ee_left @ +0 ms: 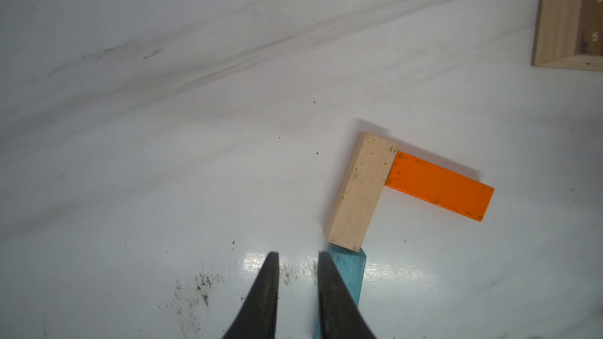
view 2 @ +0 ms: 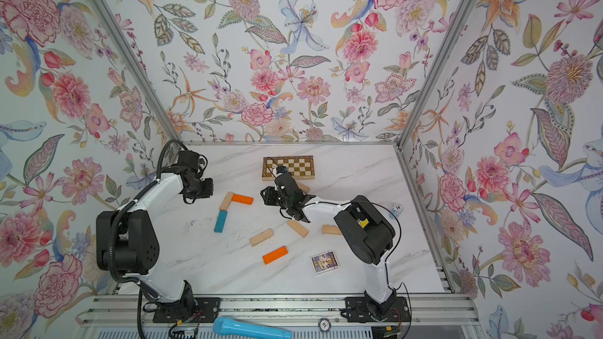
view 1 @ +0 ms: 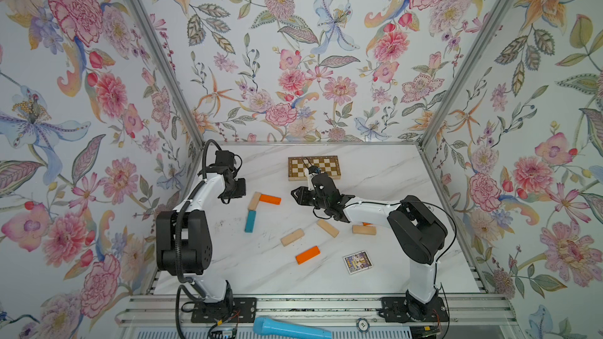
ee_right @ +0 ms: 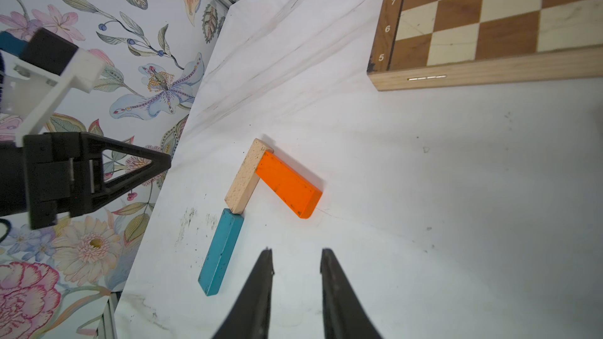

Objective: Assemble the number 6 with building blocks
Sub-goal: Adjust the building block at the center of the board.

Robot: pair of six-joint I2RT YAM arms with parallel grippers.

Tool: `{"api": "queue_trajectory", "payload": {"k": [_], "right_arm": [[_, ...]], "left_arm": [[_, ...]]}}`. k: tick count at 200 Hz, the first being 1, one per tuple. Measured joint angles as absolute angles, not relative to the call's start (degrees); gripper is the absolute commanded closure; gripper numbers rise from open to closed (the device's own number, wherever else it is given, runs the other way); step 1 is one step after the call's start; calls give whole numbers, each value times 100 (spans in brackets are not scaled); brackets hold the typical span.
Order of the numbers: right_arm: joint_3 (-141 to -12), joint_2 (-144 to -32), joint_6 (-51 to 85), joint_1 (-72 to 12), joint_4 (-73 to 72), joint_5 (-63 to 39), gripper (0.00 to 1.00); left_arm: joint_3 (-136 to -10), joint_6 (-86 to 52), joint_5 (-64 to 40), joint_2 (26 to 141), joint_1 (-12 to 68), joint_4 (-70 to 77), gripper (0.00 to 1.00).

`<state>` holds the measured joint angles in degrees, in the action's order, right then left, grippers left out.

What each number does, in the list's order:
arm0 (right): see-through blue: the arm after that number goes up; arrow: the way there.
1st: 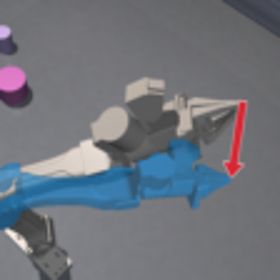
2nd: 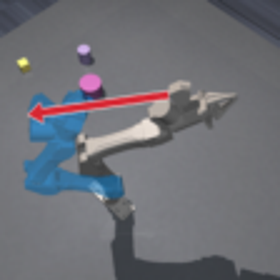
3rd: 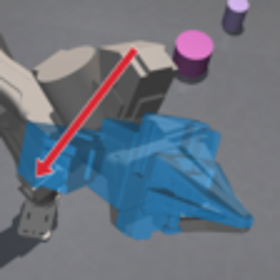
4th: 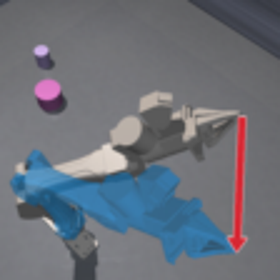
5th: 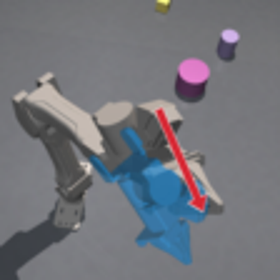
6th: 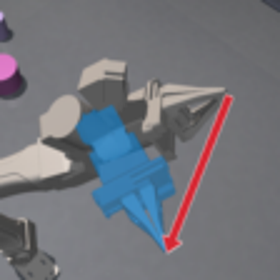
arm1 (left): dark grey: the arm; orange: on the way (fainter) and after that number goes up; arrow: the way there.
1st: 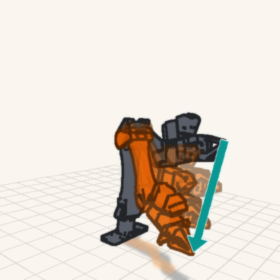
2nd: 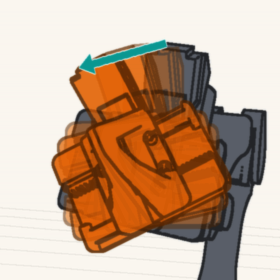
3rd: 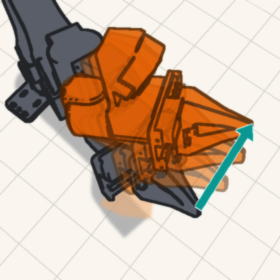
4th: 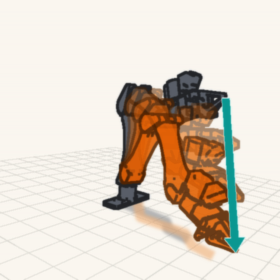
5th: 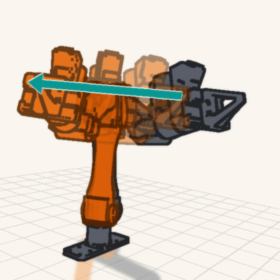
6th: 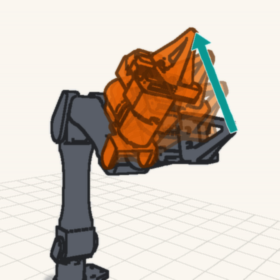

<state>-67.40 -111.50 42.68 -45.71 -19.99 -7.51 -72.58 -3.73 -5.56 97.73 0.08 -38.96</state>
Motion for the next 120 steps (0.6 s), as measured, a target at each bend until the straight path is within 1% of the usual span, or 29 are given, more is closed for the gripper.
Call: {"api": "queue_trajectory", "payload": {"k": [19,29,58,71,120], "right_arm": [[-6803,-11229,4348,-4619,-1953,-744,77],[-6866,-11321,4397,-4646,-1940,-731,78],[-7032,-11660,4497,-4720,-1857,-703,80],[-7100,-11795,4534,-4731,-1782,-701,83],[-7349,-12180,4624,-4818,-1632,-694,84]], "left_arm": [[-7428,-154,-486,10079,8,-3861,97],[-7542,-64,-456,10250,8,-3848,100],[-7730,-19,-440,10759,38,-3677,100],[-7730,-21,-447,10956,62,-3603,100],[-7870,-23,-543,11452,189,-3422,100]]}}
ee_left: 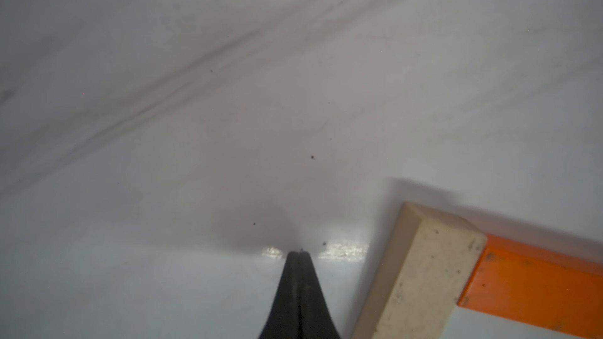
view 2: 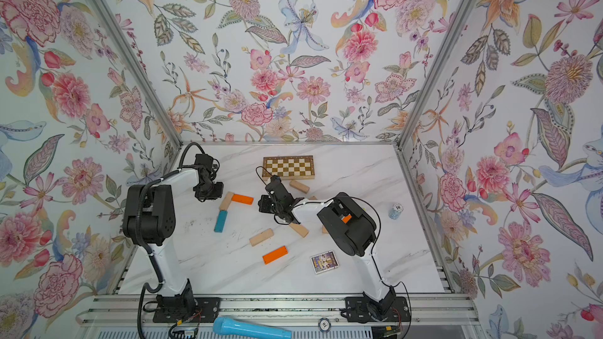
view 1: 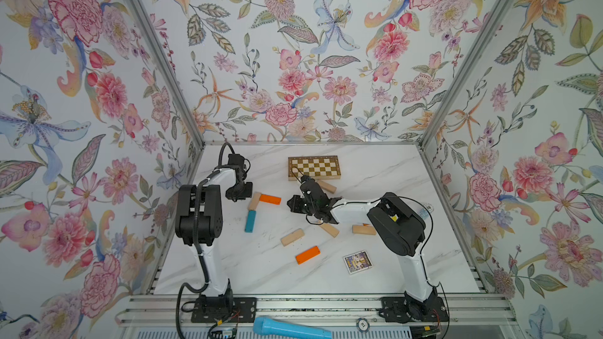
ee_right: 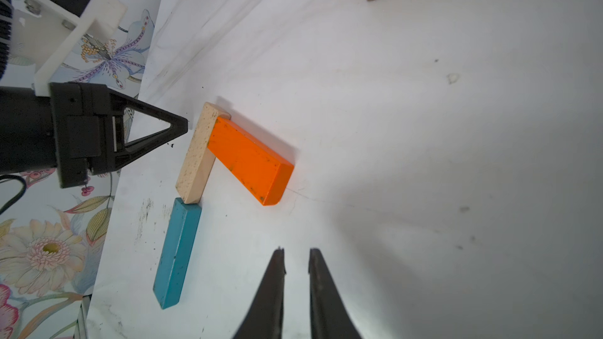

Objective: Assemble the number 6 with building blocks
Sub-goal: Adjust the building block at the center of the board.

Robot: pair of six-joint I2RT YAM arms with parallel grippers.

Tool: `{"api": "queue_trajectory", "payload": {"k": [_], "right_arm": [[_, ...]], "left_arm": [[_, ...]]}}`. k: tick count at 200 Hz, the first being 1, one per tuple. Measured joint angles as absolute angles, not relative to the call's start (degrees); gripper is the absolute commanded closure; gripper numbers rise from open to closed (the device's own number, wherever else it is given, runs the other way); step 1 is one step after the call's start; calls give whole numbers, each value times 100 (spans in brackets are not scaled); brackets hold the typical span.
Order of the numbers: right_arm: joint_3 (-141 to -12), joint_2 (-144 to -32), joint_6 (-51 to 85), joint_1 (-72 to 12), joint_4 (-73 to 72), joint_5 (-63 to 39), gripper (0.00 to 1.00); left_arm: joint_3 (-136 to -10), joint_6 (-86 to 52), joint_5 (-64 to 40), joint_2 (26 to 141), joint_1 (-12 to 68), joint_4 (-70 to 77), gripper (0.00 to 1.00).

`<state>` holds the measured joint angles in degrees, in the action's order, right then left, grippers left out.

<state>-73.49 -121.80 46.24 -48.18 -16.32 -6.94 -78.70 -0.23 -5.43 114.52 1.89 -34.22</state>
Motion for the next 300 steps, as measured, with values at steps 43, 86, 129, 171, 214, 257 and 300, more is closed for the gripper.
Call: {"api": "queue_trajectory", "payload": {"k": [43,86,129,171,214,257,300], "right_arm": [[-7570,-12418,4687,-4897,-1553,-705,83],[-7841,-12628,4729,-4917,-1455,-709,83],[-8136,-12853,4737,-4917,-1396,-733,84],[-8337,-12962,4718,-4906,-1264,-753,84],[-8433,-13019,4692,-4853,-1219,-808,83],[-8554,-13054,4536,-4807,-1066,-880,83],[-8702,-13126,4372,-4709,-958,-1070,83]], "left_arm": [[-8180,-19,-725,11730,294,-3336,100],[-8195,23,-801,11745,309,-3358,100],[-8195,21,-882,11745,392,-3387,100],[-8195,19,-980,11745,458,-3398,100],[-8195,-3,-1015,11745,456,-3402,100],[-8167,-137,-1050,11736,456,-3374,100],[-8106,-294,-1050,11703,451,-3321,100]]}}
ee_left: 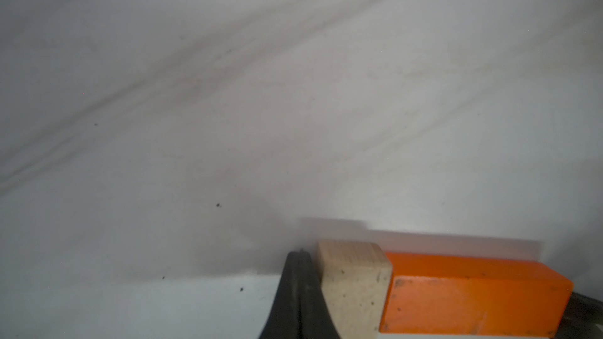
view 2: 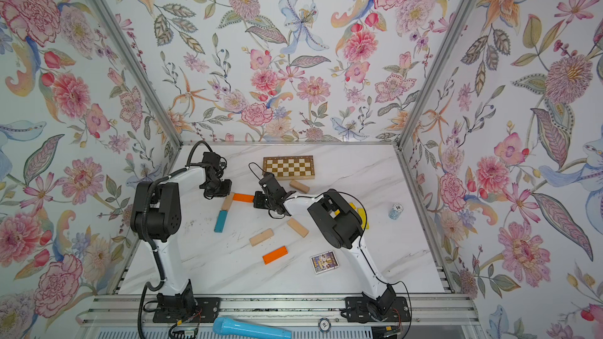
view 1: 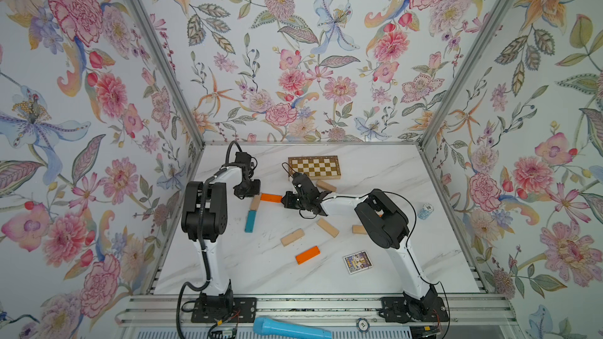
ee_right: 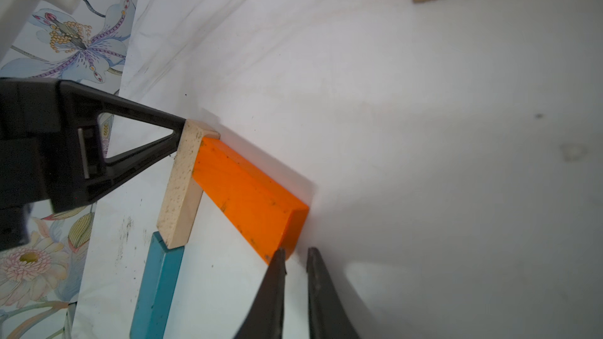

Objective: Assemble the number 6 with building blocks
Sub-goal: Adjust the building block at the center of the board.

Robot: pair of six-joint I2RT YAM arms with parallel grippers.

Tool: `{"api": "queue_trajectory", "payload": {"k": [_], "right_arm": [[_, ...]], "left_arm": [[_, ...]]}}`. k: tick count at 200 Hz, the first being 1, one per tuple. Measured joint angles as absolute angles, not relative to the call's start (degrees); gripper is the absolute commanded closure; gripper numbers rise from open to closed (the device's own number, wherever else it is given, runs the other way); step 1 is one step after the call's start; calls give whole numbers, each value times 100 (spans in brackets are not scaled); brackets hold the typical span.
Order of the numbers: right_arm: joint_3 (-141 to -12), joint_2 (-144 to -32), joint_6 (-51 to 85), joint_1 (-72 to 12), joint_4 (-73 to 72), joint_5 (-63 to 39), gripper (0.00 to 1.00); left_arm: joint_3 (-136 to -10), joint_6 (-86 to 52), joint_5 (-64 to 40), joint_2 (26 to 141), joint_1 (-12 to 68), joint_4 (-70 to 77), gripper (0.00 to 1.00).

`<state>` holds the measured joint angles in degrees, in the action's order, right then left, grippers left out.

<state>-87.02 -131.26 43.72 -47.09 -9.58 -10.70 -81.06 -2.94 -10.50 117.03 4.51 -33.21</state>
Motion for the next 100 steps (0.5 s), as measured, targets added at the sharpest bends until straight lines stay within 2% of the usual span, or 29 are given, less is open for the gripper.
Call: {"api": "queue_trajectory", "payload": {"k": [100], "right_arm": [[-8814,-13185,4156,-4591,-860,-1402,81]], "left_arm": [[-7948,-447,-1031,11614,451,-3188,100]]}}
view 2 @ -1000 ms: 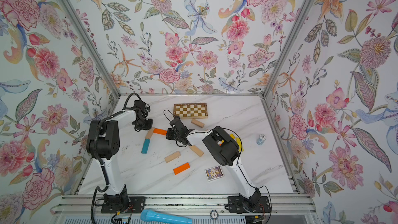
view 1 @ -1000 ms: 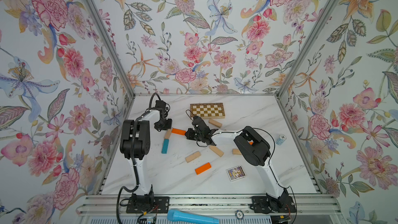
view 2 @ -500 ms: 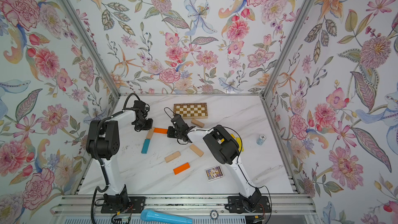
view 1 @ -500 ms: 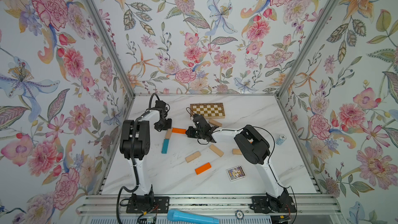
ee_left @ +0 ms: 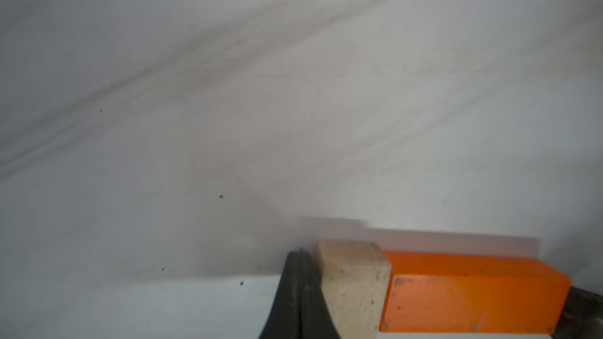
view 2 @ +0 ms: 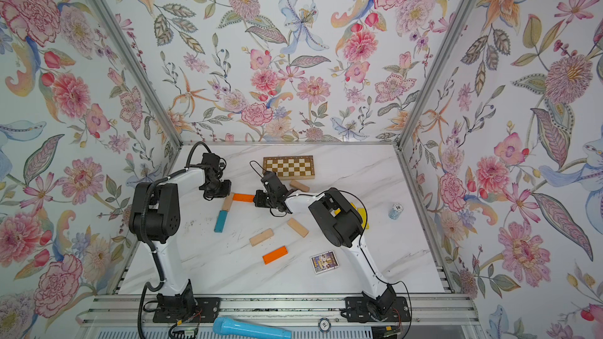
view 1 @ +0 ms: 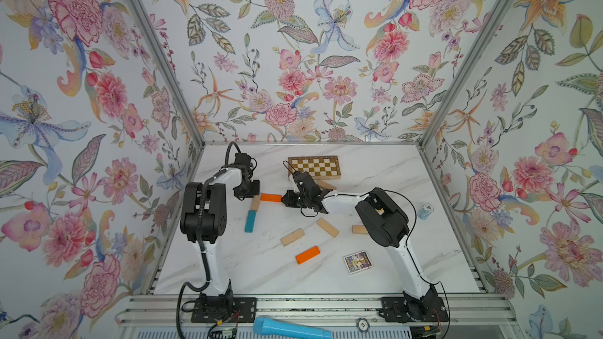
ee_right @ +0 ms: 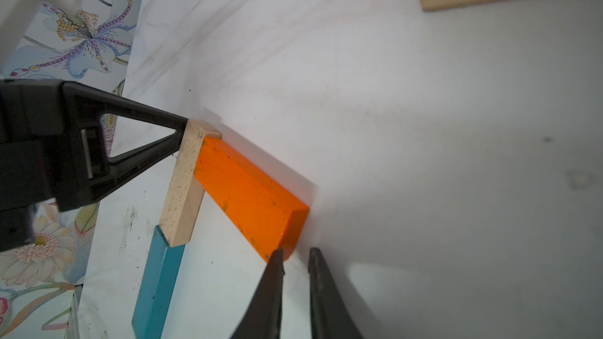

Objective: Assemble the number 6 with building blocks
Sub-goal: Adjust the building block at the center of the board.

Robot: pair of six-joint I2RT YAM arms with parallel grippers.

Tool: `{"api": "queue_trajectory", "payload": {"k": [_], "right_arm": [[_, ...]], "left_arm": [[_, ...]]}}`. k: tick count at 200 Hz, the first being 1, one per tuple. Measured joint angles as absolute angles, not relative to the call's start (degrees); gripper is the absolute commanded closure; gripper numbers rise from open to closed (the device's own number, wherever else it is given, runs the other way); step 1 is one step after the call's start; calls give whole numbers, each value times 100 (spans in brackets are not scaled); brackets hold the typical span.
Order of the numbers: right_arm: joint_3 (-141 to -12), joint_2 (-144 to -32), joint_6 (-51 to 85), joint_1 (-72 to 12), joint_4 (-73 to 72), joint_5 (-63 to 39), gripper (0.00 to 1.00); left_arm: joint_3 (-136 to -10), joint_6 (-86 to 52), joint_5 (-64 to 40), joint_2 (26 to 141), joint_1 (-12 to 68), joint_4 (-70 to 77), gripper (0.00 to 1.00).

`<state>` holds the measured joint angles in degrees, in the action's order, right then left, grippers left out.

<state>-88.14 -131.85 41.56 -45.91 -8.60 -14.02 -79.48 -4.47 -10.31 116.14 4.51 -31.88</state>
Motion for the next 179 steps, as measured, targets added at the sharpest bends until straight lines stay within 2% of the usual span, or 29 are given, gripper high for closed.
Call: {"api": "queue_trajectory", "payload": {"k": [33,69,101,156,179], "right_arm": [[-8814,-13185,4130,-4556,-856,-1476,81],[-8759,-13170,4115,-4504,-906,-1487,81],[-8567,-13091,4073,-4412,-1074,-1566,81],[-7870,-12586,3857,-4219,-1190,-1614,80],[-7491,-12182,3739,-4160,-1225,-1608,78]], "left_arm": [[-7948,-578,-1033,11614,438,-3194,100],[-7950,-773,-1037,11601,342,-3194,73],[-8025,-873,-1020,11598,233,-3376,67],[-8263,-943,-952,11513,-174,-3719,62],[-8097,-993,-858,11155,-242,-3798,52]]}}
